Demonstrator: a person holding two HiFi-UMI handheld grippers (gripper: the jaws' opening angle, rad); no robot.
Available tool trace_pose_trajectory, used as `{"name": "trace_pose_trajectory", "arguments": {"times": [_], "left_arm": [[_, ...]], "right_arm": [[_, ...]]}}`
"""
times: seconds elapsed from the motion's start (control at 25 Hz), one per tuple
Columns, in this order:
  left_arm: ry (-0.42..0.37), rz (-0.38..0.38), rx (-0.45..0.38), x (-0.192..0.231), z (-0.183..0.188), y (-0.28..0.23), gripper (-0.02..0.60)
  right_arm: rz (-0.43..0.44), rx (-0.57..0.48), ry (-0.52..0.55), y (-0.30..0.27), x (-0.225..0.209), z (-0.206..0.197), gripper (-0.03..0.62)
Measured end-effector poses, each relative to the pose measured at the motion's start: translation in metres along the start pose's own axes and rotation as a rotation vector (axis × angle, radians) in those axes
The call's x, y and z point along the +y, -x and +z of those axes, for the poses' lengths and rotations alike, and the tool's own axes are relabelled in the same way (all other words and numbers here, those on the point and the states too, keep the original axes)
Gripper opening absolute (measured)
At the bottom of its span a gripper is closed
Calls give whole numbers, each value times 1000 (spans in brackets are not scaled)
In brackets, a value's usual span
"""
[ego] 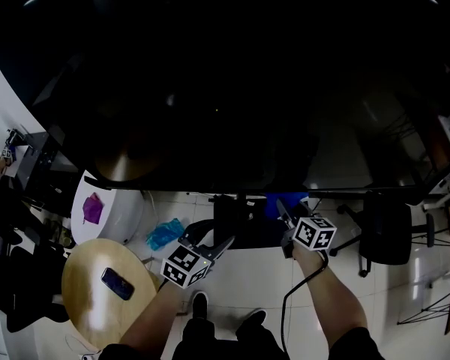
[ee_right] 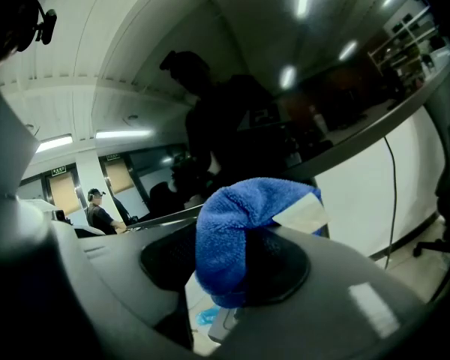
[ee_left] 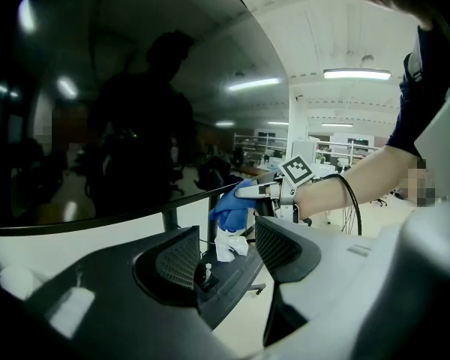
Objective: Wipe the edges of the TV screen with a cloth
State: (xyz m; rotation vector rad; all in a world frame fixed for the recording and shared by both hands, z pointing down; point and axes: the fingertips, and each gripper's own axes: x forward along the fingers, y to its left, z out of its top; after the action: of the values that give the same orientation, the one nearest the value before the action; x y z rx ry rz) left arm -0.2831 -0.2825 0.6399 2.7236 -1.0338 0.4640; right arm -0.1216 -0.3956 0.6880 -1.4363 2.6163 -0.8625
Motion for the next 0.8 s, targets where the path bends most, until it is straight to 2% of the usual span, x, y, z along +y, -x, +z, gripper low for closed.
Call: {"name": "trace_pose_trajectory", "arguments": {"times": [0.32,0.8], "left_arm": [[1,-9,1,72,-20,63,221],[40,56,-25,152,-45,133,221]], "right_arm": [[-9,3,8,-49,71,-30,155],[44,33,-6,-112,165,-64,155]]}}
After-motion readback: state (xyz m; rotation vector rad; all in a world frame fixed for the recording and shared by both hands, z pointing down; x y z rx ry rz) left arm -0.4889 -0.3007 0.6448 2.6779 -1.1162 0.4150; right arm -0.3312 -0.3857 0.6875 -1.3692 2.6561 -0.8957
